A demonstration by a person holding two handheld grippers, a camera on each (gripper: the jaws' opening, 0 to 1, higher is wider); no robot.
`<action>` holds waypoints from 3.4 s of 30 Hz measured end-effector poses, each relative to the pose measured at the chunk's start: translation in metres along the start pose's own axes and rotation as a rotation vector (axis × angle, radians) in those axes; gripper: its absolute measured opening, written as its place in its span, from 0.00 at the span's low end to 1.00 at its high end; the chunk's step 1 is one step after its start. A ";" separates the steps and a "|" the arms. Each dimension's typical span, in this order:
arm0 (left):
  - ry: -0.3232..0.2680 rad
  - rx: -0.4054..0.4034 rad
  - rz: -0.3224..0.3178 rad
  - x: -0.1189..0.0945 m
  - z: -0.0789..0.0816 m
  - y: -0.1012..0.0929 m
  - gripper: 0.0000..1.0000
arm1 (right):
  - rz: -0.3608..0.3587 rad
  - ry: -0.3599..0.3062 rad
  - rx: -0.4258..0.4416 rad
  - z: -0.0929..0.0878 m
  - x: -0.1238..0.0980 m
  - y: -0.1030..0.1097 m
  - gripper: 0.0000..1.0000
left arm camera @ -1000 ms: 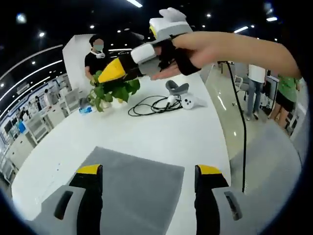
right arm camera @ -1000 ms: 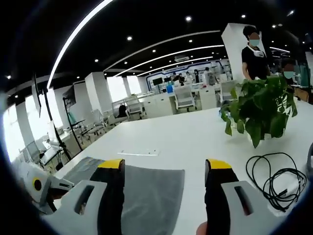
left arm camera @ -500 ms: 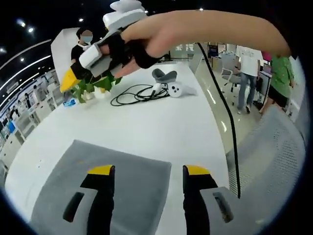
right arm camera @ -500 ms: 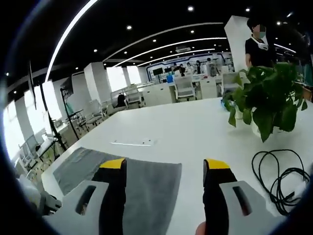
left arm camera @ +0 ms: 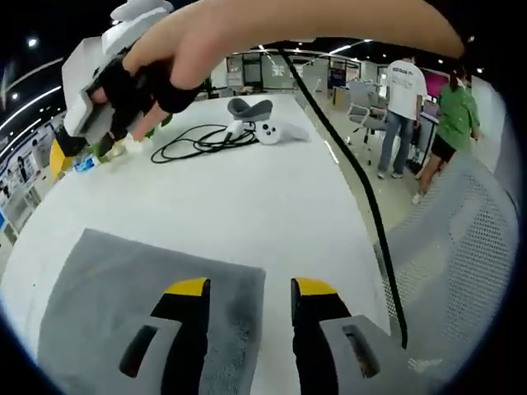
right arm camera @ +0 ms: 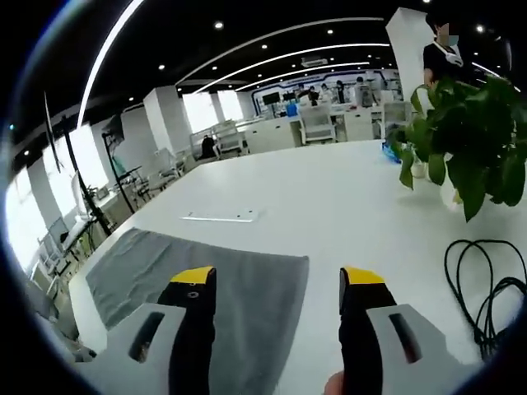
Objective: Fold the towel on the table until its edges align and the towel forms a compact rectangular stack.
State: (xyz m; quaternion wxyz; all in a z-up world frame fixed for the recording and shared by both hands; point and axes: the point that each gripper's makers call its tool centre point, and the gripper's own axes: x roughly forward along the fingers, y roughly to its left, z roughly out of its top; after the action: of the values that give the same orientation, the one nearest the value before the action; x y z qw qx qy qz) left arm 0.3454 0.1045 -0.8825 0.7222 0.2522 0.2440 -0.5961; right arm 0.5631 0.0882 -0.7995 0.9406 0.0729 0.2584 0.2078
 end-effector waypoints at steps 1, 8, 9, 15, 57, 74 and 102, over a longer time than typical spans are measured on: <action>0.002 -0.002 -0.002 0.002 -0.001 0.000 0.39 | 0.001 0.002 0.007 -0.001 0.002 0.000 0.59; -0.014 -0.042 -0.070 0.017 -0.001 -0.010 0.28 | 0.042 0.032 0.011 -0.013 0.025 0.003 0.57; -0.012 -0.040 -0.079 0.019 -0.001 -0.012 0.25 | 0.048 0.042 0.020 -0.016 0.031 0.003 0.56; -0.019 -0.130 -0.083 0.030 -0.005 -0.012 0.25 | 0.051 0.057 0.035 -0.024 0.044 0.000 0.56; -0.050 -0.072 -0.016 0.039 -0.009 0.003 0.04 | -0.061 0.132 -0.079 -0.055 0.118 -0.045 0.27; -0.064 -0.060 -0.022 0.038 -0.009 0.002 0.04 | -0.022 0.126 -0.250 -0.053 0.138 -0.040 0.02; -0.203 -0.181 0.032 -0.015 0.036 0.013 0.03 | 0.078 0.008 -0.090 -0.005 0.087 -0.002 0.00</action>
State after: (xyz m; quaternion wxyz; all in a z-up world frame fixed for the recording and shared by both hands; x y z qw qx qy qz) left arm 0.3576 0.0943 -0.8446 0.7725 0.1281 0.2184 -0.5824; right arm 0.6294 0.1237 -0.8444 0.9331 0.0399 0.2495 0.2559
